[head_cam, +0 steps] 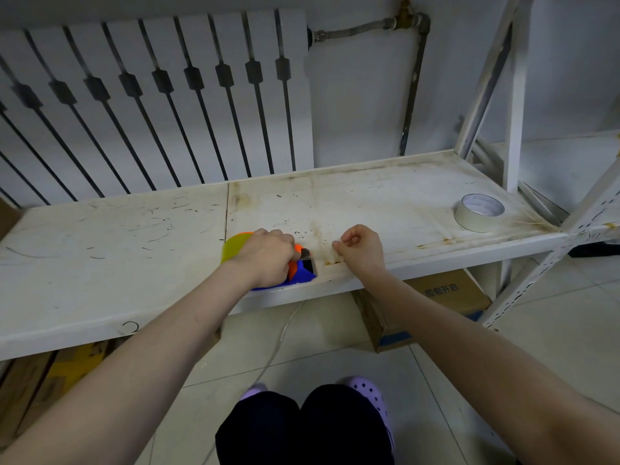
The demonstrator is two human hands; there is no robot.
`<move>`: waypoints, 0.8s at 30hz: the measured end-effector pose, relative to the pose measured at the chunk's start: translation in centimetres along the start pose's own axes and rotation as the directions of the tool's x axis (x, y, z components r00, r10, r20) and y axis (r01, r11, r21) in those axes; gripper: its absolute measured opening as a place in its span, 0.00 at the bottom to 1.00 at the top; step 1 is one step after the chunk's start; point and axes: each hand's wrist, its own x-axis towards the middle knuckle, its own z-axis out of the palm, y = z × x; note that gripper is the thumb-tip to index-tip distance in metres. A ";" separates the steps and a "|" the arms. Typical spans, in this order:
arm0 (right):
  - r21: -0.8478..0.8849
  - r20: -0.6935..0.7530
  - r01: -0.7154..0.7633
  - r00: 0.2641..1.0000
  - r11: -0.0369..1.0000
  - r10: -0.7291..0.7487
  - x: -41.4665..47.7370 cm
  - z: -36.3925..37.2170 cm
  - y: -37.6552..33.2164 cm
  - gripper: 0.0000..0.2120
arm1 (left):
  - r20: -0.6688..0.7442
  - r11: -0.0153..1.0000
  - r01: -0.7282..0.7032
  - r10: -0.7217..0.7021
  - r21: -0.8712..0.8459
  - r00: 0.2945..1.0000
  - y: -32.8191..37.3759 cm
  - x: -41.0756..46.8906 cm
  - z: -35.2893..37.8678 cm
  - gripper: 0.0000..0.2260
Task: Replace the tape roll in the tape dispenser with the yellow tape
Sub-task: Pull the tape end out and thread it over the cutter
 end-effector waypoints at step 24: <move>-0.037 0.052 -0.145 0.988 0.989 0.147 1.5 0.8 0.2 0.10 | -0.038 0.971 0.076 -0.069 0.228 0.997 2.2 -1.6 -0.5 0.10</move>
